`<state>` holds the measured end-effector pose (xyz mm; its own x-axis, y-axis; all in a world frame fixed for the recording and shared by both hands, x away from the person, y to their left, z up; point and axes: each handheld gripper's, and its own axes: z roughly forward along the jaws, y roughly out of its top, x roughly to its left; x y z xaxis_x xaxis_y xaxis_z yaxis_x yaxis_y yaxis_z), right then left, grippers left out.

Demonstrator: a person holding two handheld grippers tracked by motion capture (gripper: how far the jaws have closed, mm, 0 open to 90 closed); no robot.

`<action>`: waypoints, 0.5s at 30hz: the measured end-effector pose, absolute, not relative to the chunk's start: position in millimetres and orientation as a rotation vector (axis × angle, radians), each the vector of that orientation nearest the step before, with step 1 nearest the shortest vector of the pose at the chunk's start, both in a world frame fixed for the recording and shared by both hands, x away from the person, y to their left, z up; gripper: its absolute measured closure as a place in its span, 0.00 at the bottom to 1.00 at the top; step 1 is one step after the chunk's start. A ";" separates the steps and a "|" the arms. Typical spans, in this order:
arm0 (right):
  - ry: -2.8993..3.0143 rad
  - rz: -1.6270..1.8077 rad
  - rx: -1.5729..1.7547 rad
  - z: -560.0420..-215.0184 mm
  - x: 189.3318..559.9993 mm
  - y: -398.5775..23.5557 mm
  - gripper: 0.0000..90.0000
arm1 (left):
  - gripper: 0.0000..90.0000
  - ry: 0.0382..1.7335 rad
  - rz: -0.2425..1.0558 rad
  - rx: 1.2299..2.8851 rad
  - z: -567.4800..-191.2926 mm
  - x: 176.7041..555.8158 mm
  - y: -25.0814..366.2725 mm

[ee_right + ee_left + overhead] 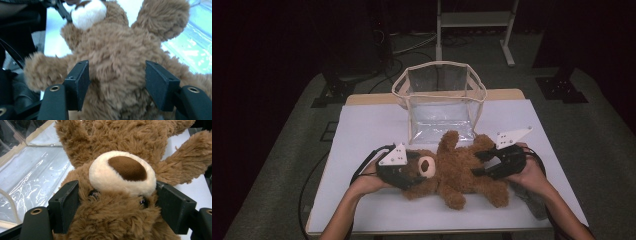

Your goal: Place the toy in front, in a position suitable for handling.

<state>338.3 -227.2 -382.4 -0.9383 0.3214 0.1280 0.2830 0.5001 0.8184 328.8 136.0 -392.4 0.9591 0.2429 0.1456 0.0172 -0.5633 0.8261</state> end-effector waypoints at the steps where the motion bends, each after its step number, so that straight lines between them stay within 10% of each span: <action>1: 2.690 1.443 0.542 -385.4 338.7 -227.1 0.39 | 0.25 0.186 0.301 2.151 -392.3 328.8 135.8; 15: 2.676 1.523 0.522 -398.8 346.2 -228.4 0.33 | 0.13 0.210 0.299 2.123 -401.5 324.7 144.8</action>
